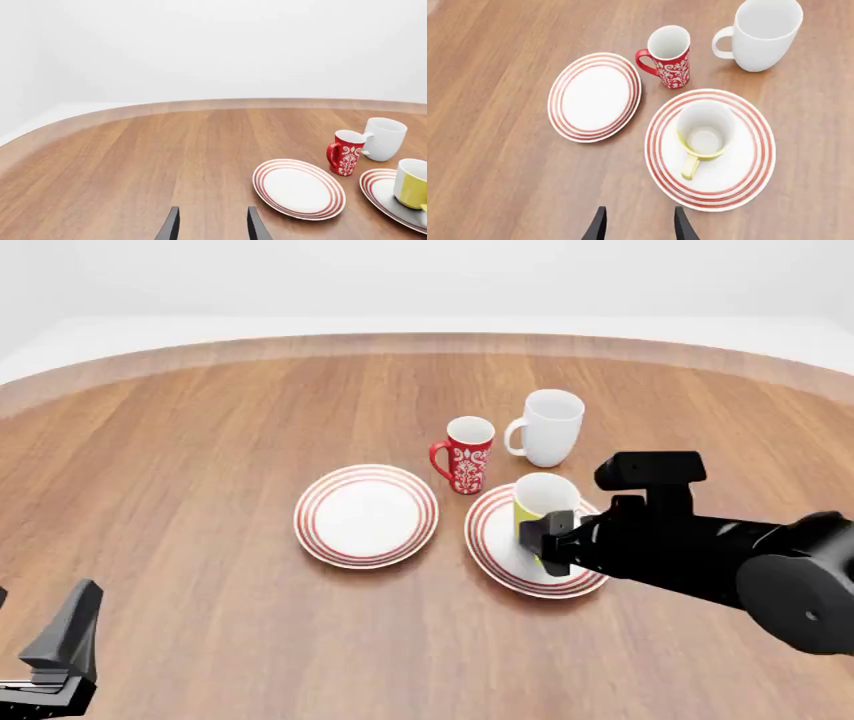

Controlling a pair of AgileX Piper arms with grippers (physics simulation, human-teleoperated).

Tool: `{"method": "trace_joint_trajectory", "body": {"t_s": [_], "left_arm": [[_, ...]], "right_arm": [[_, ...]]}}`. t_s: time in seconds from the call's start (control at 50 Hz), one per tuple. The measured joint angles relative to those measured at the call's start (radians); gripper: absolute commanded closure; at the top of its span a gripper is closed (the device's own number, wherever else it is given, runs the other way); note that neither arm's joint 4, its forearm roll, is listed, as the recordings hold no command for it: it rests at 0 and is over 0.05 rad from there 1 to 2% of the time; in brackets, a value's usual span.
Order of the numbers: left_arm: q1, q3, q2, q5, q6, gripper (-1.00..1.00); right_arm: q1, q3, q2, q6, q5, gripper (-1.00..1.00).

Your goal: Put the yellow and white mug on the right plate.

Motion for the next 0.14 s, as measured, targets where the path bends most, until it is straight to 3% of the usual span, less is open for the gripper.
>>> {"method": "trace_joint_trajectory", "body": {"t_s": [0.14], "left_arm": [[0.0,0.0,0.0,0.0,0.0,-1.0]], "right_arm": [[0.014,0.002,-0.055,0.002,0.028,-1.0]]}}
